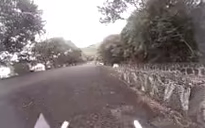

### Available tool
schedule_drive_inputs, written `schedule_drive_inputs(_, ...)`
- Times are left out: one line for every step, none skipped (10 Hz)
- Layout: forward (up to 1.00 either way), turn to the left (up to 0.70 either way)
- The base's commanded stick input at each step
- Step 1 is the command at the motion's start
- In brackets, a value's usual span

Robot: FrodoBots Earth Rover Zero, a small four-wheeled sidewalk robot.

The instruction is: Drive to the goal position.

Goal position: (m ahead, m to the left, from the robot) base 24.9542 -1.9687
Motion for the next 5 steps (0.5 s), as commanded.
schedule_drive_inputs(0.5, 0.0)
schedule_drive_inputs(0.5, 0.0)
schedule_drive_inputs(0.5, 0.0)
schedule_drive_inputs(0.5, 0.0)
schedule_drive_inputs(0.5, 0.0)
